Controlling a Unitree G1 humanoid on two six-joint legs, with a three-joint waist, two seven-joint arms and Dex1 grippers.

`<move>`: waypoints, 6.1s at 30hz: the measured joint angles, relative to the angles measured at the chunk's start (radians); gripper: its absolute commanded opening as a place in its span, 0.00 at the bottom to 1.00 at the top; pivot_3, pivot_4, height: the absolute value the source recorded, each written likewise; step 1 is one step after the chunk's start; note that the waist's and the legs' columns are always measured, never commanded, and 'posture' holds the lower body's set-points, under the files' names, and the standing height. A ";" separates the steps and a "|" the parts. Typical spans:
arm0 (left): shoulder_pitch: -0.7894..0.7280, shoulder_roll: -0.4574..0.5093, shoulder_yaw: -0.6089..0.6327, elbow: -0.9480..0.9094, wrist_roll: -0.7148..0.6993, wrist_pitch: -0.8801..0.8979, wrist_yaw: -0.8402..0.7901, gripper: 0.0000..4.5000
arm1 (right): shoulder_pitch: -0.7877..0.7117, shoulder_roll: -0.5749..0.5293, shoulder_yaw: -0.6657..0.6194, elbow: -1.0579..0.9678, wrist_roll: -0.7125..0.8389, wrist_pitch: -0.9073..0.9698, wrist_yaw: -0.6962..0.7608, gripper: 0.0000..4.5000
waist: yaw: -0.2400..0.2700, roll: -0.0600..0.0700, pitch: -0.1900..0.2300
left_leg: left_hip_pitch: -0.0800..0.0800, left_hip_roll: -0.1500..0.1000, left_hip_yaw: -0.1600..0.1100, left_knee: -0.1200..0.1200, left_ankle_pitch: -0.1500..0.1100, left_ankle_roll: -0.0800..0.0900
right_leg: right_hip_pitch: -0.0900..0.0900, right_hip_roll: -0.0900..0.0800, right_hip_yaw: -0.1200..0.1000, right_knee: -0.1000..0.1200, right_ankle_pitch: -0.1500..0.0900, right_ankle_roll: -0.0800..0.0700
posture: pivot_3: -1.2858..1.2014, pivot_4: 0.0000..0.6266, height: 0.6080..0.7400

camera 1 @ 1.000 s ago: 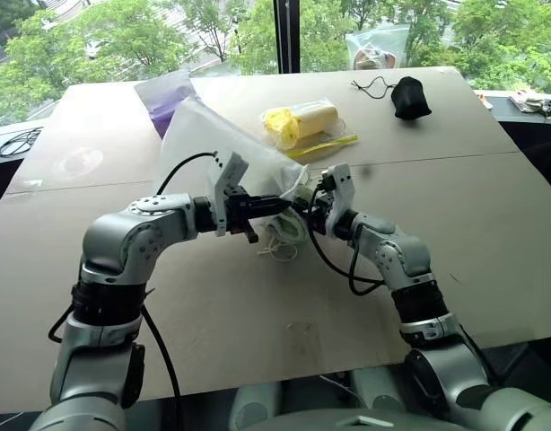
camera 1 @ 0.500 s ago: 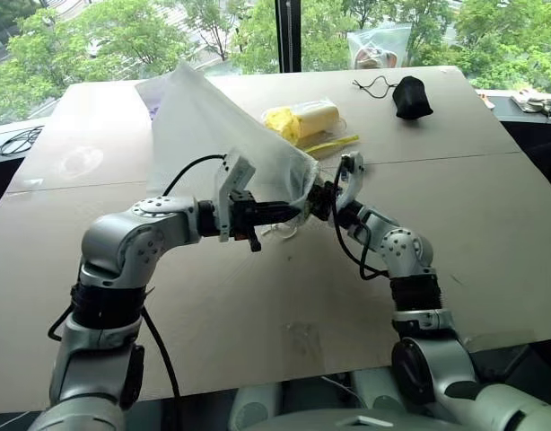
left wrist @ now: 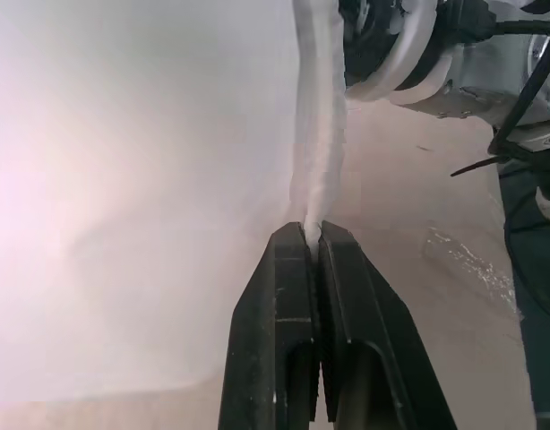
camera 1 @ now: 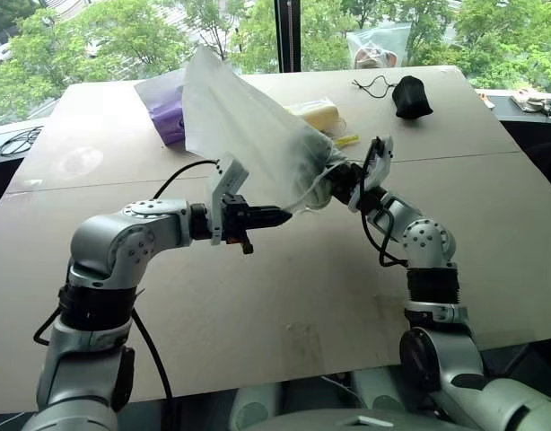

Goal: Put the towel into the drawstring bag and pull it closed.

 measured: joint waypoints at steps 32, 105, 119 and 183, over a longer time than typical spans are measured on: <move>-0.200 -0.289 0.151 0.099 -0.166 0.142 0.191 0.00 | 0.113 0.018 0.191 -0.077 -0.217 -0.140 0.041 0.01 | 0.005 0.000 0.000 | -0.001 -0.001 0.000 0.001 0.000 0.000 | 0.000 -0.001 0.001 0.001 0.000 0.000 | 0.52 0.24 1.00; -0.112 -0.196 -0.009 0.167 0.027 0.010 0.071 0.00 | 0.302 -0.317 0.311 -0.446 -0.128 0.195 0.004 0.71 | 0.001 0.001 -0.001 | 0.000 0.001 0.002 0.003 0.000 0.000 | -0.001 0.003 0.002 0.002 -0.001 0.004 | 0.52 0.24 1.00; -0.127 -0.153 -0.048 0.153 0.022 0.034 -0.024 0.00 | 0.196 -0.087 0.285 -0.159 -0.156 -0.016 0.128 0.00 | 0.000 0.001 -0.001 | 0.000 0.001 0.002 0.003 0.000 0.000 | -0.001 0.003 0.003 0.002 0.000 0.001 | 0.52 0.24 1.00; -0.454 -0.083 -0.235 0.719 0.509 -0.663 -0.434 0.00 | 0.165 -0.423 0.442 -0.149 -0.544 -0.139 0.134 0.78 | 0.001 0.001 -0.001 | -0.002 -0.001 0.007 0.004 0.000 0.001 | -0.001 0.002 0.003 0.002 0.000 0.001 | 0.52 0.24 1.00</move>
